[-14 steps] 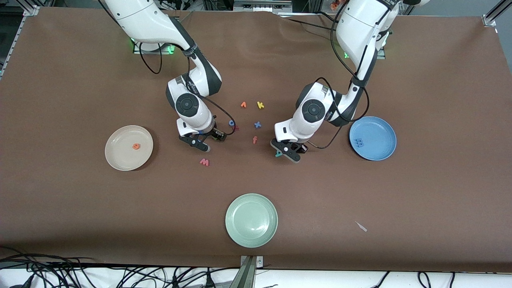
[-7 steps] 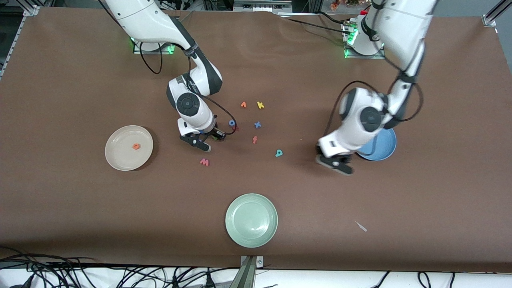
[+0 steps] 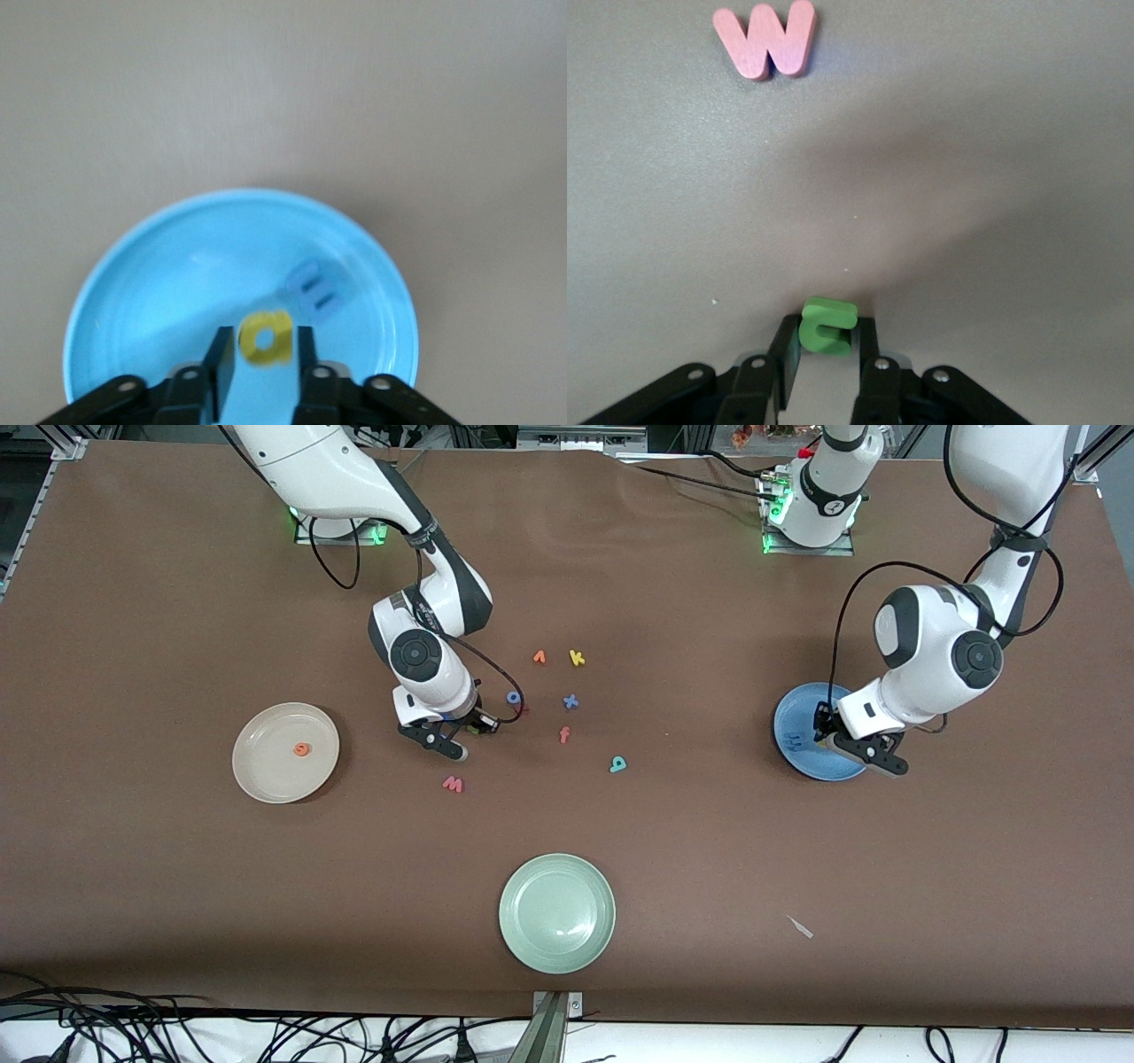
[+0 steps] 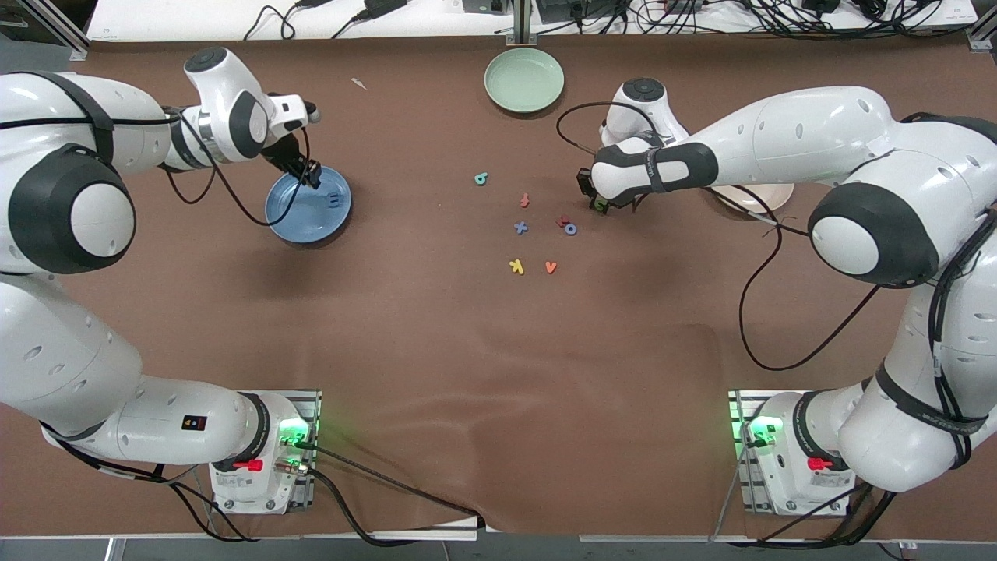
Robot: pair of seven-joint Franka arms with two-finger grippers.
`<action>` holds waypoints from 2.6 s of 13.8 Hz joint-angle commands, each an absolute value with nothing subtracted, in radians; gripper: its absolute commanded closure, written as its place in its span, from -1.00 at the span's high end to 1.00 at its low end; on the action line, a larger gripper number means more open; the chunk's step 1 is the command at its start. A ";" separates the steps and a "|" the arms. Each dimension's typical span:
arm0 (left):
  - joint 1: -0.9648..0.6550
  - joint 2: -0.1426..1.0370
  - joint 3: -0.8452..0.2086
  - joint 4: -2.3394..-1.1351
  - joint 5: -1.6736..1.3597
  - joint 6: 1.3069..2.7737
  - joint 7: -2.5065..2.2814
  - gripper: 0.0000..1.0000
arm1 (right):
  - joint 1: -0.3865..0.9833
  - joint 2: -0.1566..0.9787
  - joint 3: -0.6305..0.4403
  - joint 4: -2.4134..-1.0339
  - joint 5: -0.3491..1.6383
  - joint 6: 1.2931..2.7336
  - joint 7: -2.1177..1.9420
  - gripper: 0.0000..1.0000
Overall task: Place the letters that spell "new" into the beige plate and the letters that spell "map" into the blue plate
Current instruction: 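Grasp the green c with the right gripper while the left gripper drops a, then carry the c to the white plate while the left gripper reaches the cyan b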
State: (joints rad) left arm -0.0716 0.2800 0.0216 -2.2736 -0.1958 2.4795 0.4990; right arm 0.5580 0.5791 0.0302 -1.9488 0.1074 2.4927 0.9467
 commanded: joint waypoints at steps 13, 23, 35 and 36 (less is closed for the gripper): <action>-0.425 0.515 -0.087 -1.852 -0.184 2.493 -0.004 0.53 | 0.548 0.581 0.022 -1.872 0.115 2.386 0.875 -0.55; -0.647 0.730 0.024 -1.674 -0.141 2.493 -0.084 0.53 | 0.543 0.450 -0.230 -1.901 0.110 2.093 0.306 -0.60; -0.663 0.778 0.052 -1.643 -0.130 2.519 -0.077 -0.03 | 0.446 0.503 -0.388 -1.887 0.120 2.048 -0.035 1.00; -0.663 0.778 0.052 -1.641 -0.130 2.519 -0.077 -0.03 | 0.448 0.503 -0.387 -1.870 0.121 2.037 -0.032 1.00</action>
State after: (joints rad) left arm -0.6487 0.7560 0.0369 -1.6701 -0.1577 2.5139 -0.0695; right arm 0.4429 0.5090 -0.3902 -1.8958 0.1071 2.0508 -0.0218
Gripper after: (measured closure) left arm 0.511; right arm 0.542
